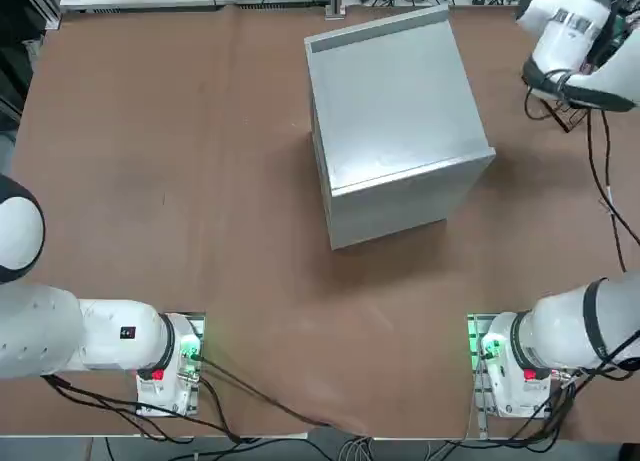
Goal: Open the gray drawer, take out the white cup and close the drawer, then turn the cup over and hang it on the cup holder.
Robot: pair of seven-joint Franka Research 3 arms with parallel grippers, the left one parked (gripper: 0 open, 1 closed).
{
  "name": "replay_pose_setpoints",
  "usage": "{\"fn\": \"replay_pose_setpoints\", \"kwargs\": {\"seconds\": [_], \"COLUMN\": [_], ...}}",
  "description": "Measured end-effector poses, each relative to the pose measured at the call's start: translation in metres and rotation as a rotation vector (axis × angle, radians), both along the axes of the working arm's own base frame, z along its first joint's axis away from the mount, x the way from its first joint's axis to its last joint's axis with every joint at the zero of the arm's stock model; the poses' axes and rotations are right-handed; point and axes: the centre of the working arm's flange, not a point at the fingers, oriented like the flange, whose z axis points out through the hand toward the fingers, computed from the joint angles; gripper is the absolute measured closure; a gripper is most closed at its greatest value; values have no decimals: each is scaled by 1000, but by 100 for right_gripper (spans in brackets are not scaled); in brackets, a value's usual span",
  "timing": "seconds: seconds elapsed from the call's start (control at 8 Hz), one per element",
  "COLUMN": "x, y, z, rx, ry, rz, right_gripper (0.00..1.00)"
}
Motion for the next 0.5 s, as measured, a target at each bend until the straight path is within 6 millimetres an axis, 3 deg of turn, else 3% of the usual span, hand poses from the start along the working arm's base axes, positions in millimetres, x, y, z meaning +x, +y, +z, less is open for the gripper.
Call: {"fn": "replay_pose_setpoints", "kwargs": {"seconds": [0.5], "x": [-2], "y": [0], "z": [-40], "rx": [-149], "ry": [110], "rz": [124], "right_gripper": [81]}}
